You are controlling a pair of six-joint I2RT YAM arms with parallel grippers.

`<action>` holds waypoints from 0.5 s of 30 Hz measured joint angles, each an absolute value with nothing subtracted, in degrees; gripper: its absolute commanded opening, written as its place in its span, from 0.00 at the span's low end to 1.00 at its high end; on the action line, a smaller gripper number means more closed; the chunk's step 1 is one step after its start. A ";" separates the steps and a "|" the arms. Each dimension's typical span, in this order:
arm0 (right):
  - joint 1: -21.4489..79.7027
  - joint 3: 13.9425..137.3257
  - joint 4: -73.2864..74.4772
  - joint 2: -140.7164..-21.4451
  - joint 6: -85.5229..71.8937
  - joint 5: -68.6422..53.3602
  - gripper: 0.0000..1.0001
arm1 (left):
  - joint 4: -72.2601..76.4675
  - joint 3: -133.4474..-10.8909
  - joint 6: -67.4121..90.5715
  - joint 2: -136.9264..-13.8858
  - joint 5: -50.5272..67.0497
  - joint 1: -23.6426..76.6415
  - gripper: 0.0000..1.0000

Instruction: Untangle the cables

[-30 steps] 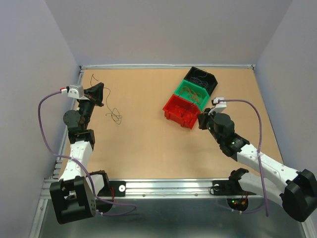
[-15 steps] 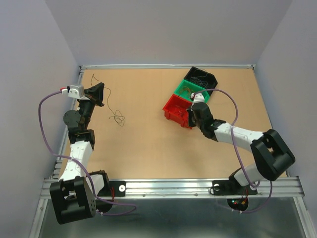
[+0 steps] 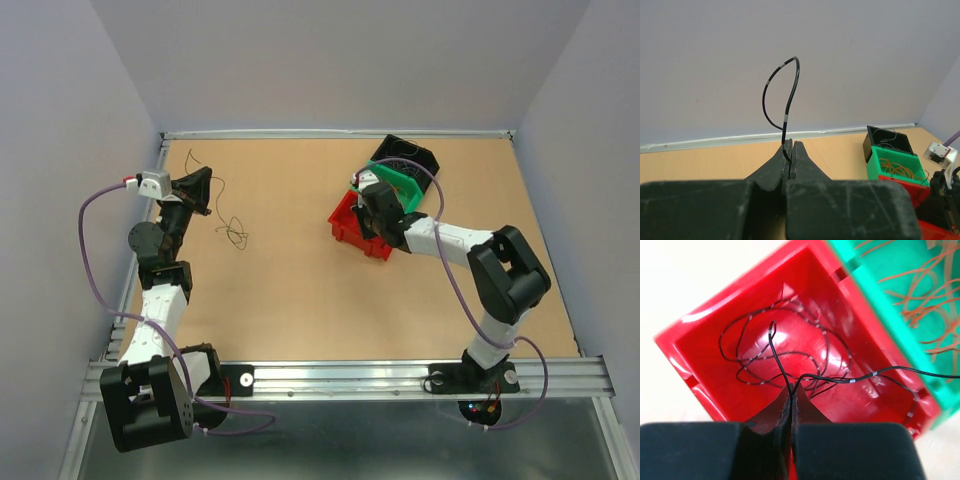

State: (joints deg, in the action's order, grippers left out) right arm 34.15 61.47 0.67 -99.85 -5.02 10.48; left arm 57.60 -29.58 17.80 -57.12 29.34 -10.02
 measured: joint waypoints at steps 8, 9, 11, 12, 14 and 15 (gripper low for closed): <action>33.54 62.06 2.61 -103.13 -1.19 7.66 0.30 | 57.60 -29.58 16.25 -57.23 31.51 -7.79 0.00; 33.54 62.06 2.92 -103.09 -1.06 7.66 0.31 | 57.54 -29.58 15.92 -57.25 31.51 -7.27 0.00; 33.54 62.06 3.53 -102.74 -0.69 7.66 0.33 | 57.41 -29.58 14.94 -57.25 31.77 -6.00 0.00; 33.54 62.06 4.12 -102.13 -0.62 7.66 0.34 | 57.28 -29.58 14.33 -57.25 31.92 -5.34 0.00; 33.54 62.06 4.99 -99.94 -1.06 7.60 0.37 | 56.82 -29.58 13.21 -57.25 32.10 -3.97 0.00; 33.54 62.06 5.13 -98.17 -1.43 7.53 0.38 | 56.49 -29.58 12.49 -57.25 32.21 -3.27 0.00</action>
